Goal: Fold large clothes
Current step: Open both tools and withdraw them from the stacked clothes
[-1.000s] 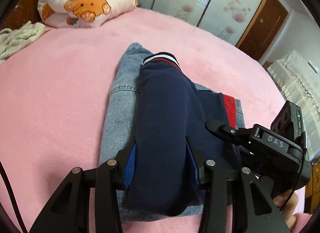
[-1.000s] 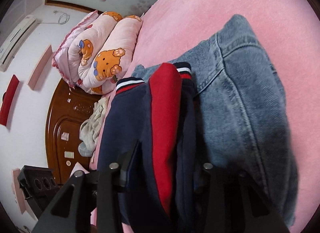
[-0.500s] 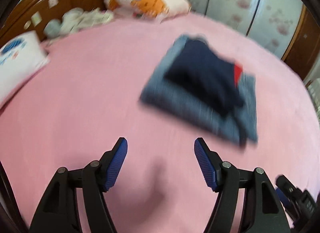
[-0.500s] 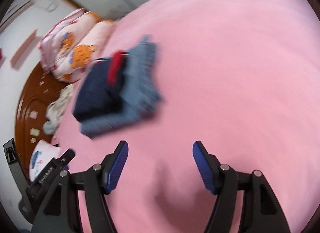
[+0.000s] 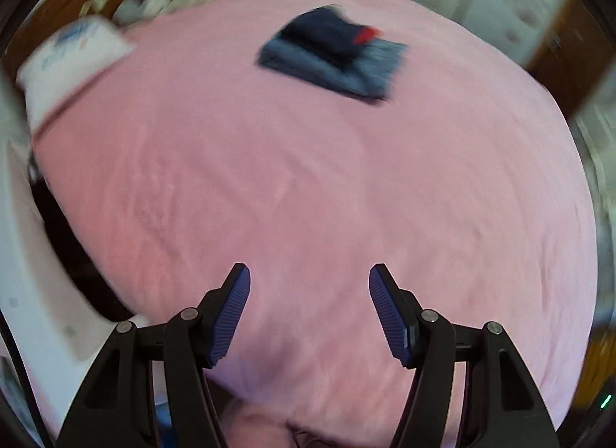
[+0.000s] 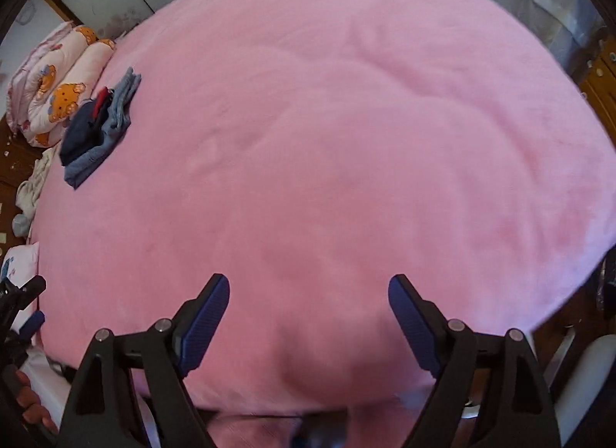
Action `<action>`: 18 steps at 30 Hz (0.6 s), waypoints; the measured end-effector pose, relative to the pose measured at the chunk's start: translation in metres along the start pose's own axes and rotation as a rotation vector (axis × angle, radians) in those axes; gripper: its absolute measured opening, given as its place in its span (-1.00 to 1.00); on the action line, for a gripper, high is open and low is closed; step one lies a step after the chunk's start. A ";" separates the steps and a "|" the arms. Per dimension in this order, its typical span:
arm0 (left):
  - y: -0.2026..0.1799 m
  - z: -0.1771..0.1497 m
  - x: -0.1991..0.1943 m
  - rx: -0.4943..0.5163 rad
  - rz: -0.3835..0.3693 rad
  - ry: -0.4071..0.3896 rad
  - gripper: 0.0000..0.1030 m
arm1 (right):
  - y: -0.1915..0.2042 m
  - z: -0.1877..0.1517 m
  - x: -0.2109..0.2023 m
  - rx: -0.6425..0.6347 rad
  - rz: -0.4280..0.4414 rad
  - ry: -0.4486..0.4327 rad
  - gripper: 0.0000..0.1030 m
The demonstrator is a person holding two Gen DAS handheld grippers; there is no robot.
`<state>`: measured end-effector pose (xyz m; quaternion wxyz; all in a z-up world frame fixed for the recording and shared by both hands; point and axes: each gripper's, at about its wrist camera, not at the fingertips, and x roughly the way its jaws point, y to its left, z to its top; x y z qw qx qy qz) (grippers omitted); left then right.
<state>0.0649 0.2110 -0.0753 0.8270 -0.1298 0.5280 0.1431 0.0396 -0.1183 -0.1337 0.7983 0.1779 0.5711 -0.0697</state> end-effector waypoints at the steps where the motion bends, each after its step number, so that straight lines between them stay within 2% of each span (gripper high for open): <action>1: -0.011 -0.009 -0.015 0.044 0.001 -0.014 0.22 | -0.009 0.000 -0.014 -0.010 0.005 -0.009 0.65; 3: -0.037 -0.028 -0.041 0.128 -0.008 -0.020 0.22 | -0.022 0.000 -0.038 -0.052 -0.002 -0.025 0.66; 6: -0.070 -0.045 -0.071 0.182 -0.074 0.031 0.22 | -0.032 0.009 -0.075 -0.106 -0.001 -0.046 0.66; 8: -0.089 -0.050 -0.094 0.199 -0.114 0.017 0.22 | -0.038 0.015 -0.091 -0.116 0.033 -0.028 0.67; 10: -0.107 -0.050 -0.113 0.234 -0.122 -0.006 0.22 | -0.045 0.022 -0.111 -0.107 0.077 -0.001 0.67; 12: -0.123 -0.053 -0.133 0.264 -0.158 -0.028 0.23 | -0.047 0.026 -0.132 -0.108 0.111 -0.005 0.67; 15: -0.144 -0.060 -0.155 0.315 -0.197 -0.034 0.23 | -0.042 0.025 -0.158 -0.154 0.133 -0.058 0.67; 18: -0.154 -0.068 -0.165 0.355 -0.184 -0.059 0.27 | -0.041 0.021 -0.170 -0.173 0.121 -0.051 0.67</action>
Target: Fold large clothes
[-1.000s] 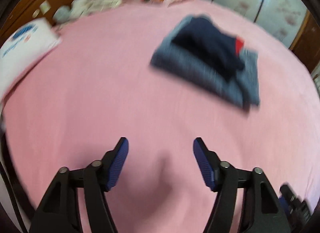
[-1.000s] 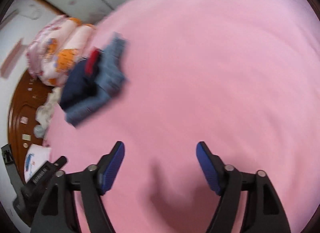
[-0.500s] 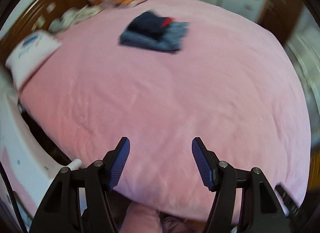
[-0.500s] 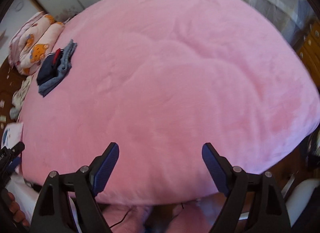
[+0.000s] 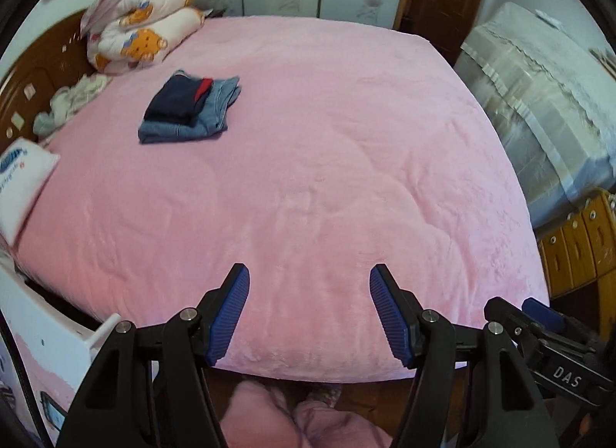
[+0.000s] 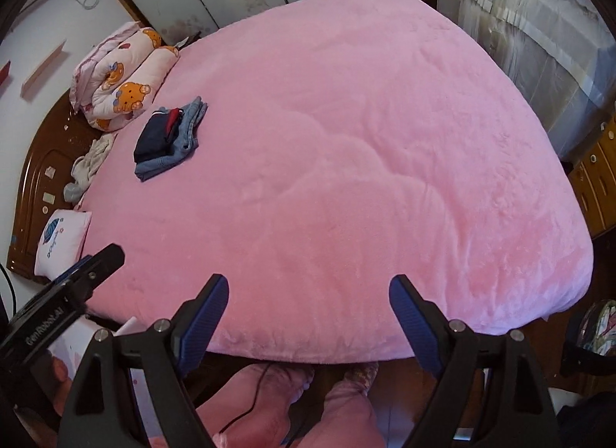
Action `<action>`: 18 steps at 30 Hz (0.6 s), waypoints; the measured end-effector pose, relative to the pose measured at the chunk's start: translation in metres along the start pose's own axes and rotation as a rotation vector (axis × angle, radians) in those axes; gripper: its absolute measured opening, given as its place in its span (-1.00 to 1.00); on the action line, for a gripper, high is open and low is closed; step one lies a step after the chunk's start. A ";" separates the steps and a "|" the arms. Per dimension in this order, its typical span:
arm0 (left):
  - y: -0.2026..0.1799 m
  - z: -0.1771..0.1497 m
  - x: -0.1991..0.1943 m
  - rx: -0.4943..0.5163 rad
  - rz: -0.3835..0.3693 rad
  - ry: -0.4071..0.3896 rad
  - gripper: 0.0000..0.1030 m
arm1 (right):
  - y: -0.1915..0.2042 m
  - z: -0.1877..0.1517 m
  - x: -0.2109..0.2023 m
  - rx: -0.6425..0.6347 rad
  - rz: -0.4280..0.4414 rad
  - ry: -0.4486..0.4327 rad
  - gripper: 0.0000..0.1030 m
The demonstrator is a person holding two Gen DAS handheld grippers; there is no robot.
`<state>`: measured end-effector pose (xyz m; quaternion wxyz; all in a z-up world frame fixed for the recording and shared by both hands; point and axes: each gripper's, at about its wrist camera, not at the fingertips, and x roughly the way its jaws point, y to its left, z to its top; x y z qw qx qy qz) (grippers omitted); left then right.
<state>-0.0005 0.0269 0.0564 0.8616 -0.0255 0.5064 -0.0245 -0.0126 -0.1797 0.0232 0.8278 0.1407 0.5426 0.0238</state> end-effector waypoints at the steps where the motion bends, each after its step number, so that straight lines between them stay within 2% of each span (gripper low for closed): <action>1: -0.003 -0.003 -0.001 -0.004 -0.006 0.004 0.28 | 0.001 -0.002 -0.001 0.000 -0.001 0.008 0.67; 5: -0.003 -0.014 0.000 -0.015 -0.017 0.042 0.29 | 0.002 -0.017 0.002 0.012 0.019 0.057 0.67; 7: -0.001 -0.019 0.000 -0.010 -0.014 0.040 0.29 | 0.006 -0.020 0.000 -0.023 0.012 0.057 0.67; 11: -0.005 -0.024 0.002 -0.002 -0.001 0.025 0.29 | 0.014 -0.020 -0.009 -0.075 -0.010 0.004 0.67; 14: -0.011 -0.030 0.006 0.016 -0.005 0.022 0.29 | 0.021 -0.023 -0.007 -0.148 -0.067 -0.035 0.67; 18: -0.012 -0.035 0.012 0.024 0.013 0.039 0.29 | 0.014 -0.023 0.009 -0.128 -0.084 0.028 0.67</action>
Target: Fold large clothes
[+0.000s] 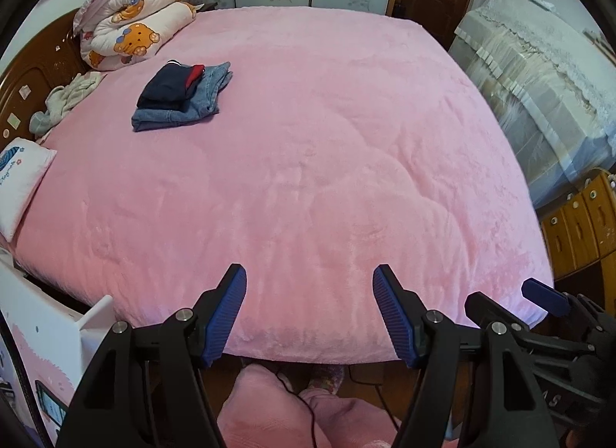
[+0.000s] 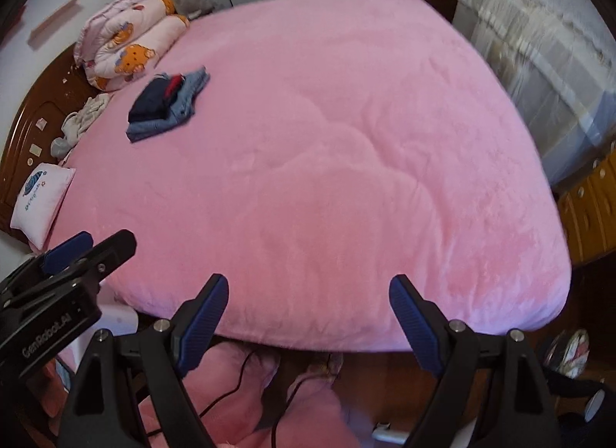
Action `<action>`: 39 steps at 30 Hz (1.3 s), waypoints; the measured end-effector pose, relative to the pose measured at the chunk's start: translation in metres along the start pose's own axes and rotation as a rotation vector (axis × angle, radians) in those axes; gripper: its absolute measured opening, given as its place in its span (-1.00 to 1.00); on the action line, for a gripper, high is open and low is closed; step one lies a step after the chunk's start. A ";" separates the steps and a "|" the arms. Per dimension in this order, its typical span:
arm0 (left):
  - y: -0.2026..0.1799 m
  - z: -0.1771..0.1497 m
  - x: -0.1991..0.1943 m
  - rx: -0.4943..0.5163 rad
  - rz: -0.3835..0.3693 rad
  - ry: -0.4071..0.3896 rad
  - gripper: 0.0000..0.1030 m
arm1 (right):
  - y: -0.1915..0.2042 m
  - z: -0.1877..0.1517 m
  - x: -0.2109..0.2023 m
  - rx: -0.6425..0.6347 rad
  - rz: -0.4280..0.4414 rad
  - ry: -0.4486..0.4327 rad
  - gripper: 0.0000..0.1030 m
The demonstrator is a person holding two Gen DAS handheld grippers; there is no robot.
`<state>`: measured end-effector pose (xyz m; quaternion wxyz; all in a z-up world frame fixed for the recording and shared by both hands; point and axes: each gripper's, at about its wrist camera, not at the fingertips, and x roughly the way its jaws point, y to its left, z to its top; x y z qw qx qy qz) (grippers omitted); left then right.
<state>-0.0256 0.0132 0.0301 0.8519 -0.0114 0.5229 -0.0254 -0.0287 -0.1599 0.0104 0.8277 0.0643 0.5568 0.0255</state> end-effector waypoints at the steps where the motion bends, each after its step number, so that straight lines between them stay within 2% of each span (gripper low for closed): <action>1: 0.001 0.000 0.000 0.001 0.006 0.000 0.30 | -0.003 0.000 0.002 0.013 -0.009 0.011 0.67; 2: 0.002 0.000 0.000 -0.002 0.003 0.000 0.34 | -0.005 0.000 0.004 0.021 -0.015 0.017 0.67; 3: 0.004 0.000 0.000 -0.008 0.001 0.000 0.48 | -0.006 0.000 0.004 0.027 -0.014 0.018 0.67; 5: 0.007 0.001 0.000 -0.017 0.003 0.000 0.63 | -0.008 0.001 0.003 0.029 -0.014 0.011 0.67; 7: 0.009 0.001 0.000 -0.026 -0.001 -0.004 0.66 | -0.008 0.002 -0.001 0.023 -0.017 -0.006 0.71; 9: 0.010 0.001 0.001 -0.026 -0.006 -0.001 0.88 | -0.005 0.001 -0.005 0.017 -0.027 -0.028 0.92; 11: 0.012 0.002 0.002 -0.027 0.008 0.002 0.98 | -0.003 0.002 -0.010 0.009 -0.043 -0.052 0.94; 14: 0.014 0.003 0.002 -0.037 0.000 -0.002 0.98 | -0.002 0.004 -0.016 0.007 -0.061 -0.077 0.97; 21: 0.009 0.005 -0.001 0.010 0.028 -0.011 0.99 | -0.001 0.009 -0.024 0.009 -0.055 -0.117 0.99; 28: 0.013 0.008 -0.009 -0.004 0.039 -0.047 0.99 | 0.005 0.010 -0.024 -0.005 -0.035 -0.116 0.99; 39: 0.010 0.008 -0.008 -0.001 0.043 -0.039 0.99 | 0.007 0.012 -0.026 -0.006 -0.041 -0.115 0.99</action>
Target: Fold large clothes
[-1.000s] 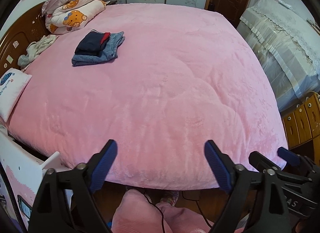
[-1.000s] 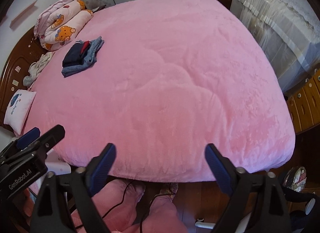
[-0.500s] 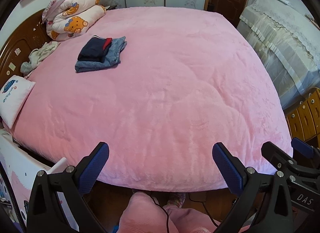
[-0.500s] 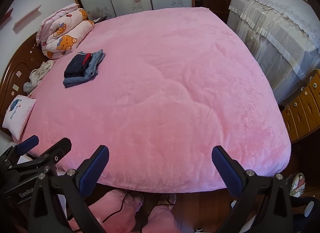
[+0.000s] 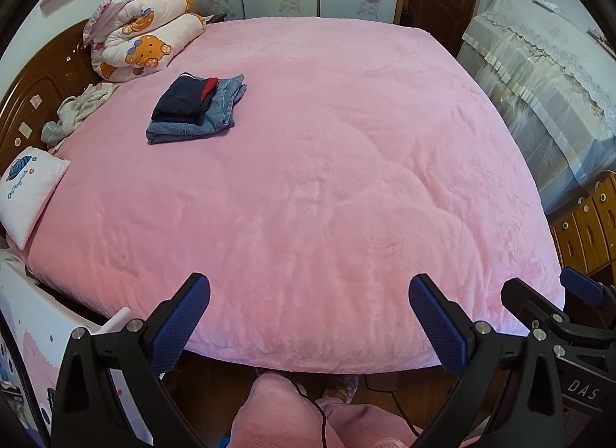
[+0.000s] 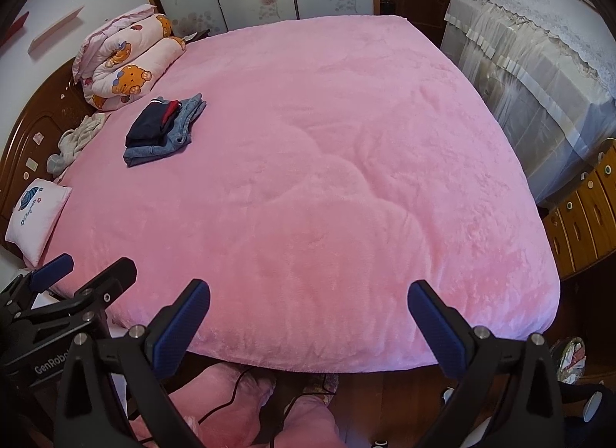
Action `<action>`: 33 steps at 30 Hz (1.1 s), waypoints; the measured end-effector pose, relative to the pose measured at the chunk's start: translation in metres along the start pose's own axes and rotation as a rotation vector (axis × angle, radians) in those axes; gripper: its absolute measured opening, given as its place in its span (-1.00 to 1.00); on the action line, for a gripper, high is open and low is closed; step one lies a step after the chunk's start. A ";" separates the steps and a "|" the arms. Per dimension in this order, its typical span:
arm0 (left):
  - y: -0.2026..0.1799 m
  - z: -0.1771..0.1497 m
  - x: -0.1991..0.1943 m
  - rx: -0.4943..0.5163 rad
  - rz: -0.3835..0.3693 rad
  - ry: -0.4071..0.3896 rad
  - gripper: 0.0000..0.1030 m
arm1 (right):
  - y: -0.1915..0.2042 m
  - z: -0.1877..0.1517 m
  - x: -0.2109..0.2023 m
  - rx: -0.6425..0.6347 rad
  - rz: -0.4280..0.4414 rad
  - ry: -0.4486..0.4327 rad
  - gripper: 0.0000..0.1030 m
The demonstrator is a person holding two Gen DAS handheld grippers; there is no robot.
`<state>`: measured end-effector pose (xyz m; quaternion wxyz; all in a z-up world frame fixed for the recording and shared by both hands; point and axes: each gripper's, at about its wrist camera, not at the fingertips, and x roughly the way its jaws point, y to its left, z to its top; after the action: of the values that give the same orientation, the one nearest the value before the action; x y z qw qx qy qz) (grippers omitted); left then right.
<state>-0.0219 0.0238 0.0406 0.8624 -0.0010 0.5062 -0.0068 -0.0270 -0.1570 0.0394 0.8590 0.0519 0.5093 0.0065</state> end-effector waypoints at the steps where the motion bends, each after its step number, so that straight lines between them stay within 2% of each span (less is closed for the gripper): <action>1: 0.000 0.000 0.000 0.000 0.000 0.001 0.99 | 0.000 0.000 0.001 0.001 0.001 0.003 0.99; 33: -0.006 -0.011 -0.005 -0.006 -0.005 0.010 0.99 | -0.016 -0.014 0.009 0.040 0.008 0.053 0.99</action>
<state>-0.0343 0.0178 0.0394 0.8598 -0.0047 0.5105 -0.0076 -0.0353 -0.1707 0.0239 0.8441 0.0712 0.5315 0.0011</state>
